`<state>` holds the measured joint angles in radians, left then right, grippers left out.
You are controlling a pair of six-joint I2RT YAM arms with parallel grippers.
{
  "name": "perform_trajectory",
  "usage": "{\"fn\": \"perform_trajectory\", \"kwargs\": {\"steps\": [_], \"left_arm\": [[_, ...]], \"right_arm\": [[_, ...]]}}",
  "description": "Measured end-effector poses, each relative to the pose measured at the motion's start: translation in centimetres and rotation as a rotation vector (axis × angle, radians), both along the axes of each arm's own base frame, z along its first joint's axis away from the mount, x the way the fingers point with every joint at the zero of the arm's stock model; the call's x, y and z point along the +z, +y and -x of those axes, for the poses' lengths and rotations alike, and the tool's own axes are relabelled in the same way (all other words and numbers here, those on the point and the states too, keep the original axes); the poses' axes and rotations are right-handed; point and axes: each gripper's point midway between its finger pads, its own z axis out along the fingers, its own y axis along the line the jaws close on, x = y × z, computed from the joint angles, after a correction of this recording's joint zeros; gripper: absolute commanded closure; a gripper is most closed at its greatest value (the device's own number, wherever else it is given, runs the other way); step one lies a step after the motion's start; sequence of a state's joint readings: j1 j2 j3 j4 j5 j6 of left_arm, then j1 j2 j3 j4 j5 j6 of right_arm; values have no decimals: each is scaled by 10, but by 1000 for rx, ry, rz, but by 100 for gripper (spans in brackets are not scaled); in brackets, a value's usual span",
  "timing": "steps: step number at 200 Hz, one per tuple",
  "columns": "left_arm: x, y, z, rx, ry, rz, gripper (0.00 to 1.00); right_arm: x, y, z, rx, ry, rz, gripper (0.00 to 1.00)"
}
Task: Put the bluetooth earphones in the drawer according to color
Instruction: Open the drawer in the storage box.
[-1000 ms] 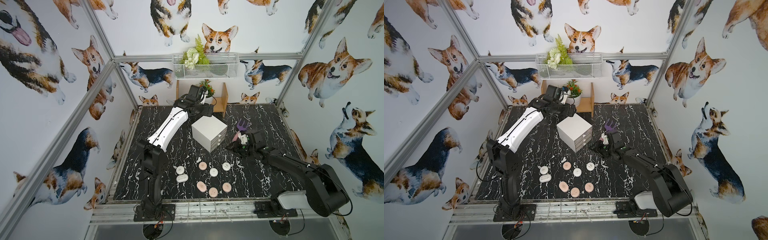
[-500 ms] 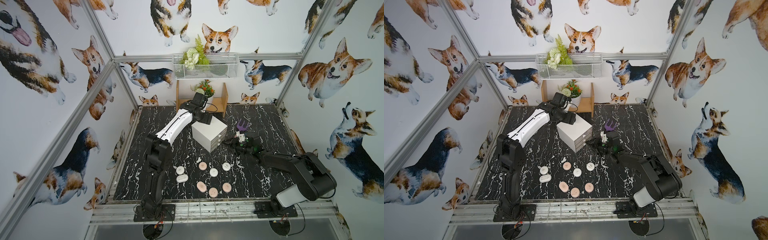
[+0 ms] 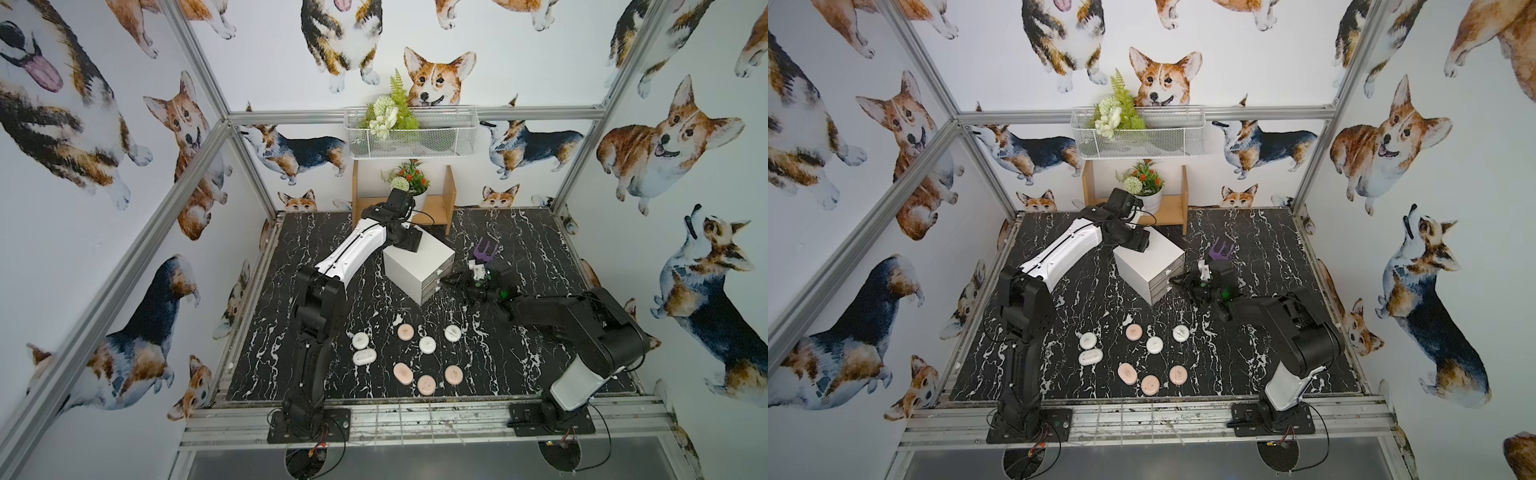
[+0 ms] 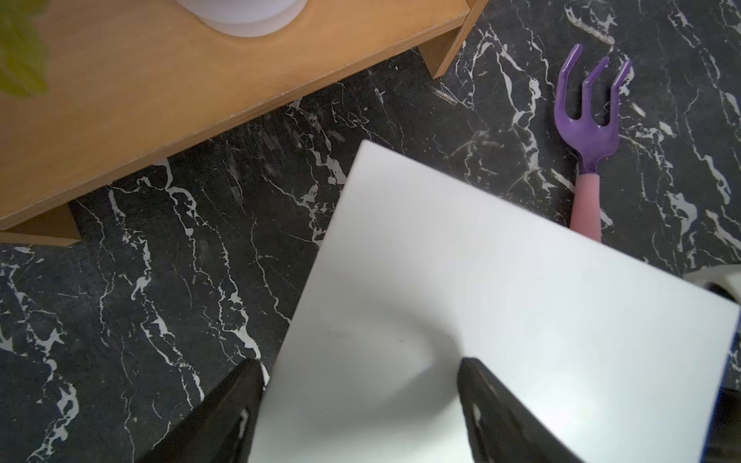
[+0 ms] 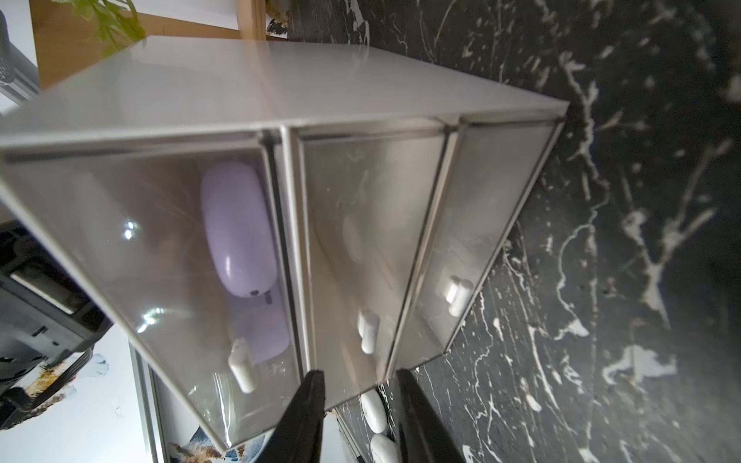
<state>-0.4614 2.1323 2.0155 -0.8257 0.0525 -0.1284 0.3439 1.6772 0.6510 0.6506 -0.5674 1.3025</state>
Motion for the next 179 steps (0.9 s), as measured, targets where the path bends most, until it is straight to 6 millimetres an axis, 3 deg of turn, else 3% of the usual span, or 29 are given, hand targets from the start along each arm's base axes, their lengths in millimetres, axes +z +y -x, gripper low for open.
{"fn": "perform_trajectory", "kwargs": {"steps": [91, 124, 179], "left_arm": [[-2, -5, -3, -6, -17, 6, 20], [-4, -7, -4, -7, -21, 4, 20], [-5, -9, -6, -8, -34, 13, 20]], "right_arm": [[-15, 5, -13, 1, 24, -1, 74], [-14, 7, -15, 8, 23, -21, 80], [-12, 7, -14, -2, 12, -46, 80]]}}
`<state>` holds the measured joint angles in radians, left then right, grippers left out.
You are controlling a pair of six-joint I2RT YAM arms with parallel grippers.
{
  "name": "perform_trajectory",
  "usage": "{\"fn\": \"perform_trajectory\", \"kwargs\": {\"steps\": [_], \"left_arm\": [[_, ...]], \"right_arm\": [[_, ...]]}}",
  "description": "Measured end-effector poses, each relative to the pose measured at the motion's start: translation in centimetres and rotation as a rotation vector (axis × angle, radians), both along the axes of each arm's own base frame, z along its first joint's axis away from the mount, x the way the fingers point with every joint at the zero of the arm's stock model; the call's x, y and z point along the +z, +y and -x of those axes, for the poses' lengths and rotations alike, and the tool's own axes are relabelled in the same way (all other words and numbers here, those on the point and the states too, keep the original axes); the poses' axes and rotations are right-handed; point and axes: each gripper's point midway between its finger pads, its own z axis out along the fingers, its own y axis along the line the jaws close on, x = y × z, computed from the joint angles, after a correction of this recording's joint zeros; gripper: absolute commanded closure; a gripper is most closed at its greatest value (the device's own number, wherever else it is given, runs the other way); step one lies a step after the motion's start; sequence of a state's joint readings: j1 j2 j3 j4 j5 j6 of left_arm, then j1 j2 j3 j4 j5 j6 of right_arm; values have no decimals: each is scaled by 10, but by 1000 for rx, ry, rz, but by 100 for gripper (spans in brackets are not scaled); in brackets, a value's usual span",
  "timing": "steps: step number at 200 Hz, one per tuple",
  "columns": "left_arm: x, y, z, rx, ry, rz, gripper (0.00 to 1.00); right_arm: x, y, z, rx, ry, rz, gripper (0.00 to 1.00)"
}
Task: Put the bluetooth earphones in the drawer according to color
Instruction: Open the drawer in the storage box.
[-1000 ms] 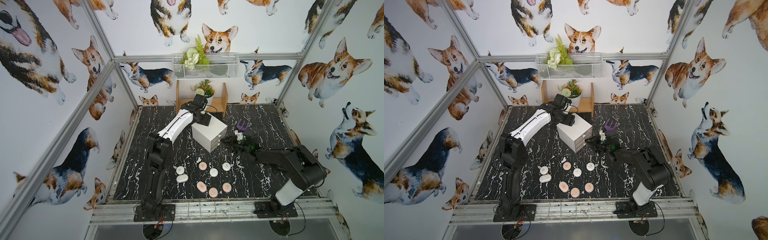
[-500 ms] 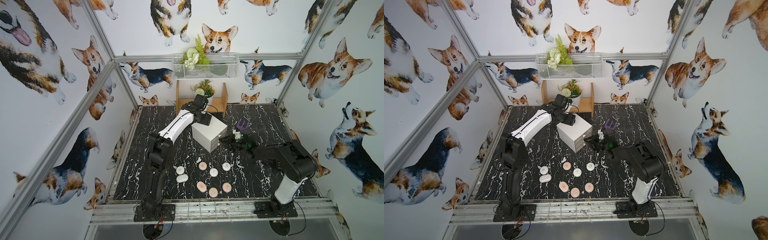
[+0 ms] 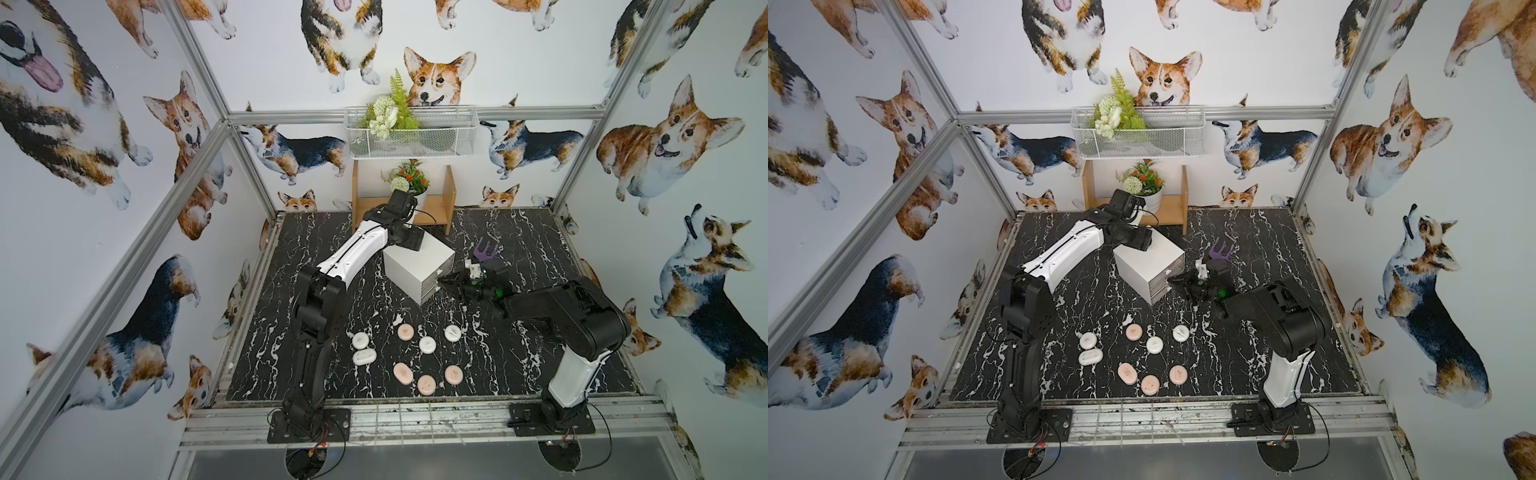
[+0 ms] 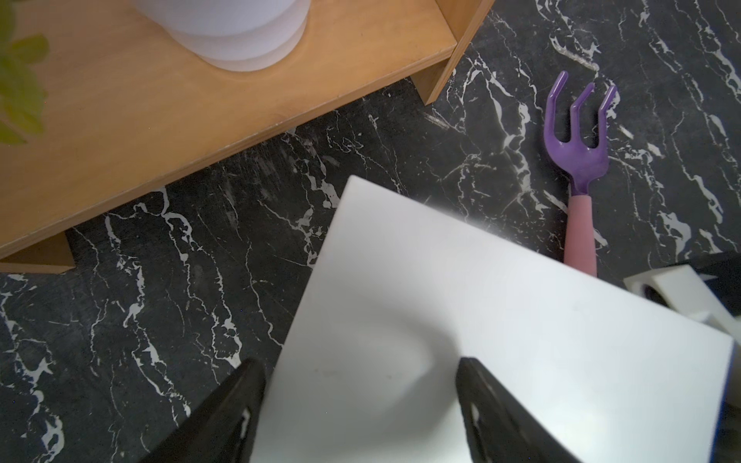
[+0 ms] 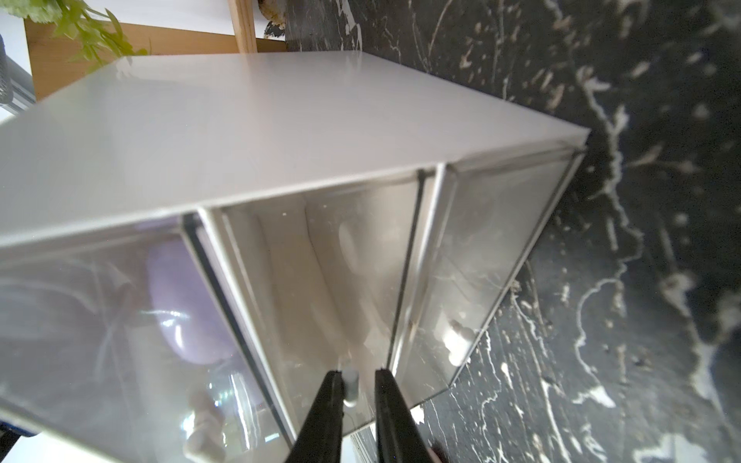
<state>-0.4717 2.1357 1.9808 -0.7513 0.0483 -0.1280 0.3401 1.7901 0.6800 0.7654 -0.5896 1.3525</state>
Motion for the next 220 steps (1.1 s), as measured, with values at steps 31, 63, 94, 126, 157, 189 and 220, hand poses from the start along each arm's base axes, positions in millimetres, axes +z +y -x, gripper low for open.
{"fn": "perform_trajectory", "kwargs": {"steps": [31, 63, 94, 126, 157, 189, 220], "left_arm": [[0, -1, -1, -1, -5, 2, 20], [-1, -3, -3, -1, -11, 0, 20], [-5, -5, -4, 1, -10, -3, 20], [-7, -8, -10, 7, -12, -4, 21], [-9, -11, -14, 12, -16, 2, 20], [-9, -12, -16, 13, -20, 6, 20], [-10, -13, -17, 13, -22, 9, 20]], "right_arm": [[2, 0, -1, -2, -4, -6, 86], [3, 1, -1, -6, 9, -17, 94], [1, -2, 3, -13, 5, -16, 98], [-2, -11, 18, -31, -22, -19, 100], [-5, -26, 36, -53, -42, -9, 100], [-4, -39, 50, -49, -50, 43, 100], [-19, -54, 67, -26, 13, 127, 100]]}}
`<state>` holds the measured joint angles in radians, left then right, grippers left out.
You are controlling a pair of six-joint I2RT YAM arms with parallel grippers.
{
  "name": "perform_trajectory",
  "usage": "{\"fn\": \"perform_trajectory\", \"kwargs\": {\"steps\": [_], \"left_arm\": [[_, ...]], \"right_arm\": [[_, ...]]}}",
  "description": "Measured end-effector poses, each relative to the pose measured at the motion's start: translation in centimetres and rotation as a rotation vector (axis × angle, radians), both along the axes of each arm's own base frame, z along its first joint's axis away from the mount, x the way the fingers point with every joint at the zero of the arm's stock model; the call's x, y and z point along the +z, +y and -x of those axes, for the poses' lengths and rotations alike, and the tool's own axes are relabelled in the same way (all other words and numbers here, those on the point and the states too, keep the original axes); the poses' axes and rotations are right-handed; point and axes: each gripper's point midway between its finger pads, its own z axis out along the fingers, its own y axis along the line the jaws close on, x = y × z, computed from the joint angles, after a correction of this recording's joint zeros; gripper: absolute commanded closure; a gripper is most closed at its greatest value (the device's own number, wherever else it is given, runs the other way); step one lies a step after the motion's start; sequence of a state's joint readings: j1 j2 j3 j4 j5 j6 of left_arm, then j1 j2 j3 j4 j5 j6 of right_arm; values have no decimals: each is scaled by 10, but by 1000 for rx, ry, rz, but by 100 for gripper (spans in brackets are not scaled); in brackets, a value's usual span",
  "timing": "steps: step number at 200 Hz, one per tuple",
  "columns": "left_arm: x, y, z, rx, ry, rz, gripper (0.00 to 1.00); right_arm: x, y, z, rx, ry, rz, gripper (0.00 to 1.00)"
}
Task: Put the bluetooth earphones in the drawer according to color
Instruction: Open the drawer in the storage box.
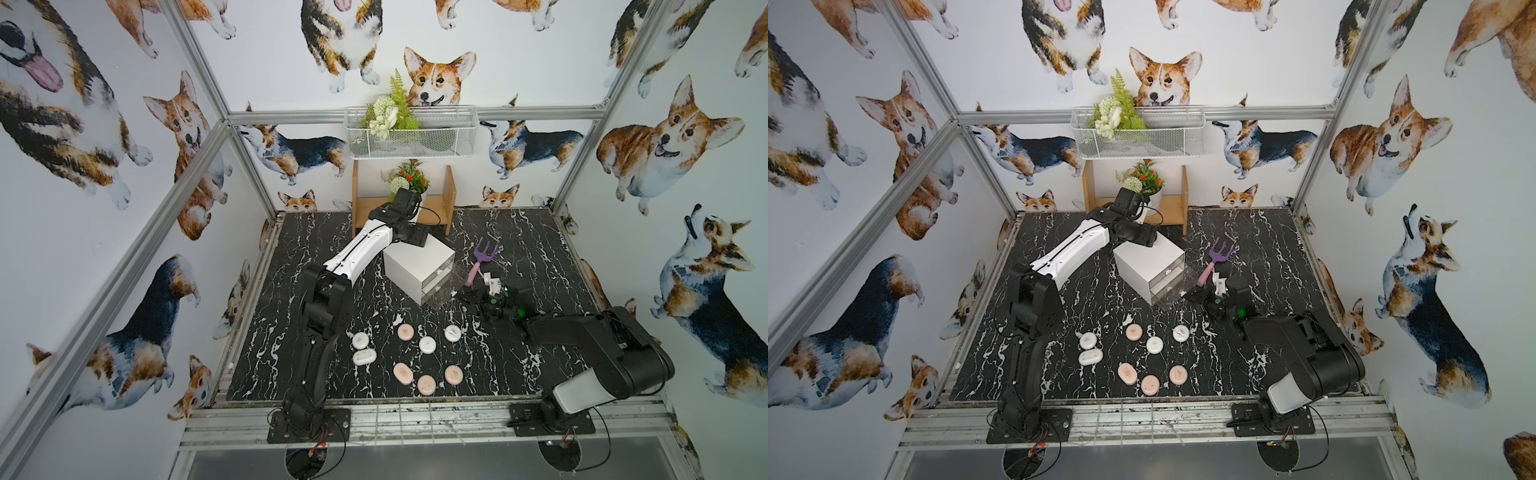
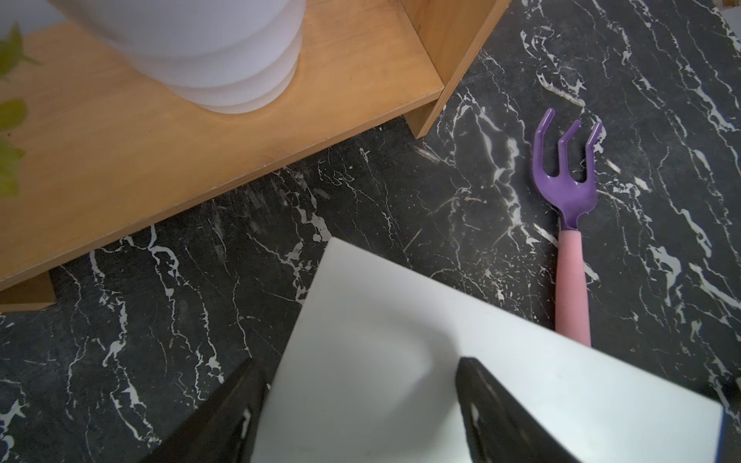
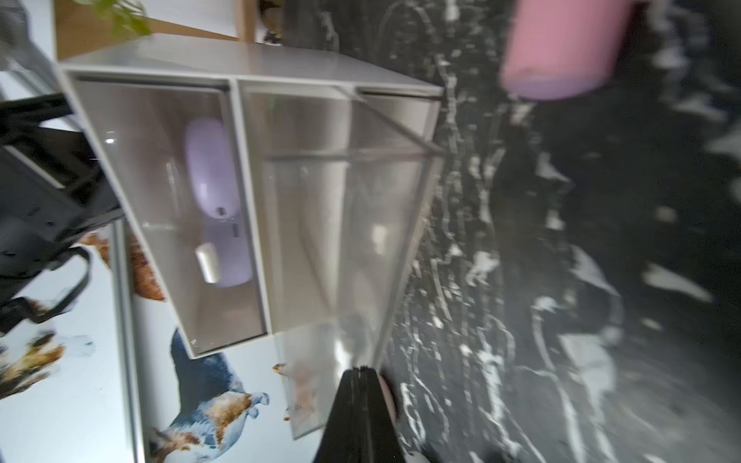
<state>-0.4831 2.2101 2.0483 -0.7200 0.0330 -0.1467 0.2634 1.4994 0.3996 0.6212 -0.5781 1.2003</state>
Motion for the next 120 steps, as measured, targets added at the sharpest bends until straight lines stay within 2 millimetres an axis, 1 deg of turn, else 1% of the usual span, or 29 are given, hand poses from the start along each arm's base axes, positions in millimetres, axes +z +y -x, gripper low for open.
{"fn": "perform_trajectory", "kwargs": {"steps": [5, 15, 39, 49, 56, 69, 82, 93, 104, 120], "left_arm": [[0, 0, 0, 0, 0, 1, 20], [0, -1, -1, 2, -2, 4, 21], [1, -1, -2, 4, -4, 7, 20], [0, -1, -2, 4, -3, 7, 20], [0, -1, -2, 4, -3, 7, 21], [0, -1, -2, 4, -3, 7, 20], [0, -1, -2, 4, -3, 7, 20], [0, -1, -2, 4, -3, 7, 20], [1, -1, -2, 4, -4, 7, 20], [1, -1, -2, 5, -4, 8, 20]], "right_arm": [[-8, -3, 6, 2, 38, 18, 100], [-17, -6, 14, 12, 81, 44, 100], [-26, -9, 25, 42, 118, 77, 100], [-29, -9, 29, 52, 134, 85, 98], [-30, -10, 31, 57, 136, 91, 94], [-27, -11, 32, 58, 131, 93, 81], [-17, -10, 31, 59, 102, 85, 66], [-3, -10, 27, 60, 70, 86, 56], [17, -9, 19, 61, 26, 92, 48], [50, -8, 2, 55, -42, 113, 41]]}}
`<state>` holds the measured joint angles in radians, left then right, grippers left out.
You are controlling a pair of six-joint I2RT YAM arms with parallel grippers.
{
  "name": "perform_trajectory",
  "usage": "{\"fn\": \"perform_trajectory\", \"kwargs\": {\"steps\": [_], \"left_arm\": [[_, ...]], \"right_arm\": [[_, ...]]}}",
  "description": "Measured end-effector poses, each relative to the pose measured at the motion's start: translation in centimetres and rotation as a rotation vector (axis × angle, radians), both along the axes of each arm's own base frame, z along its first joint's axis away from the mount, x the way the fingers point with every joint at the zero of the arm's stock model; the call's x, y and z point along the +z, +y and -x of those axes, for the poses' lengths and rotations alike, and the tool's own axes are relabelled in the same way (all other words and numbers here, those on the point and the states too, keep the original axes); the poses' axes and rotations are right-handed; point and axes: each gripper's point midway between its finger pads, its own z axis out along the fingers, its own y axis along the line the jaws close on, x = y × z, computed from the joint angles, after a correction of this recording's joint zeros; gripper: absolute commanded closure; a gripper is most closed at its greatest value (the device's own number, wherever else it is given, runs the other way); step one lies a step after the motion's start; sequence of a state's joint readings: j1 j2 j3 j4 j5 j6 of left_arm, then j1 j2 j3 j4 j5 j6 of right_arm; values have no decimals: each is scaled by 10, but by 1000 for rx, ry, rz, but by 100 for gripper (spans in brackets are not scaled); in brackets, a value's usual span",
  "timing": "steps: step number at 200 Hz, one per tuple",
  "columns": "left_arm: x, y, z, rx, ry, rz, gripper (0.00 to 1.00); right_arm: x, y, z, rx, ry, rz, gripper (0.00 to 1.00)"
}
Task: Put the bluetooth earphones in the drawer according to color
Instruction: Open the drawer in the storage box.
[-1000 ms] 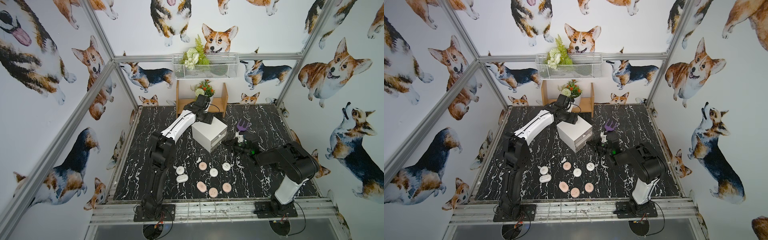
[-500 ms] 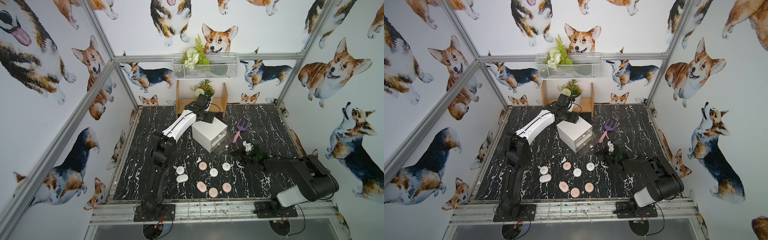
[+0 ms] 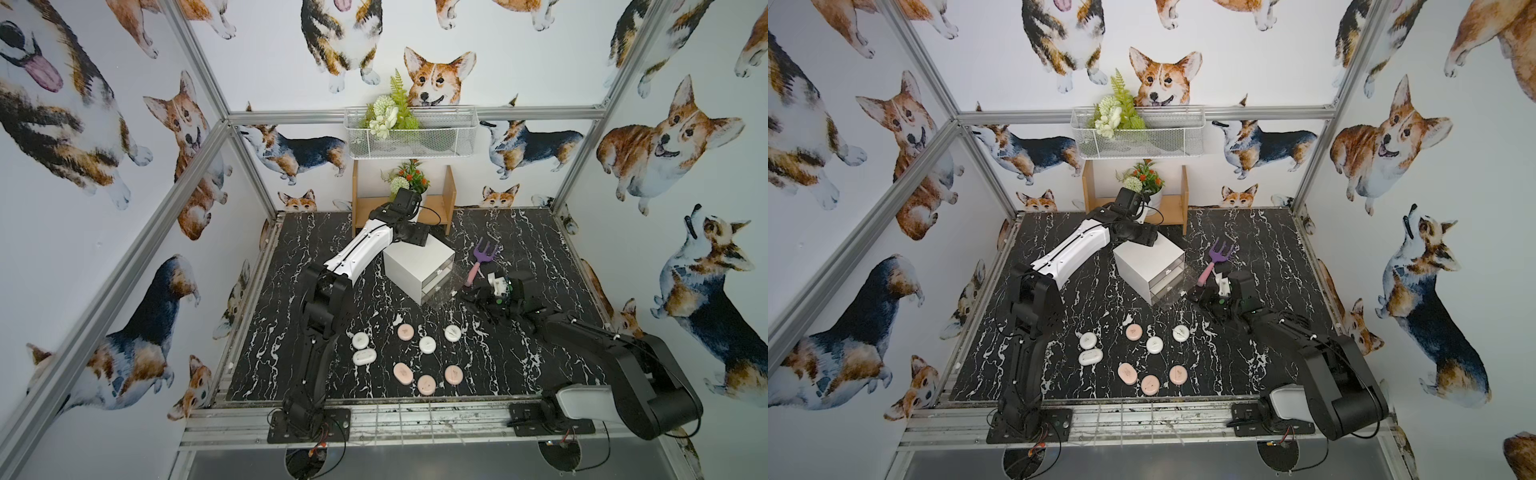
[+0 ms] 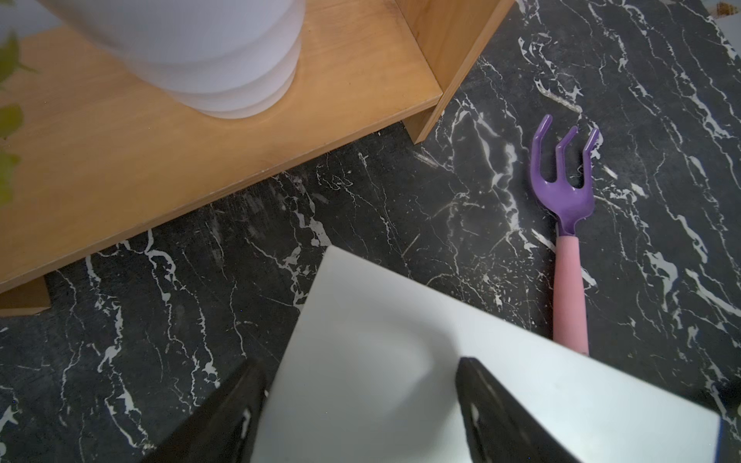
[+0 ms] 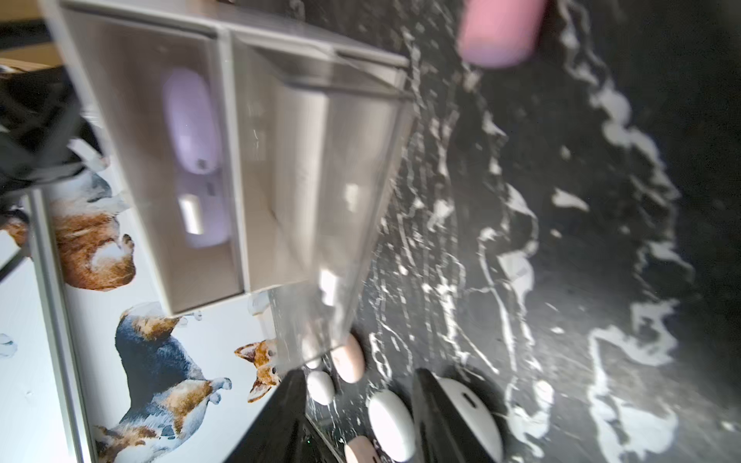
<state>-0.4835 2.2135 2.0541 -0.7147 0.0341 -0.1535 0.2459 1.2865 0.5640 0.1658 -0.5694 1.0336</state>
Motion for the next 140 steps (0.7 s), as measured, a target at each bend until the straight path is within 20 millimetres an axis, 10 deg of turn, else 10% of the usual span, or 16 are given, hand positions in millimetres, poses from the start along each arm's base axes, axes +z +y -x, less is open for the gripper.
{"fn": "perform_trajectory", "kwargs": {"steps": [26, 140], "left_arm": [[0, 0, 0, 0, -1, 1, 20], [0, 0, 0, 3, 1, 2, 21]], "right_arm": [[23, 0, -22, 10, -9, 58, 38], [-34, 5, -41, 70, 221, 234, 34]]}}
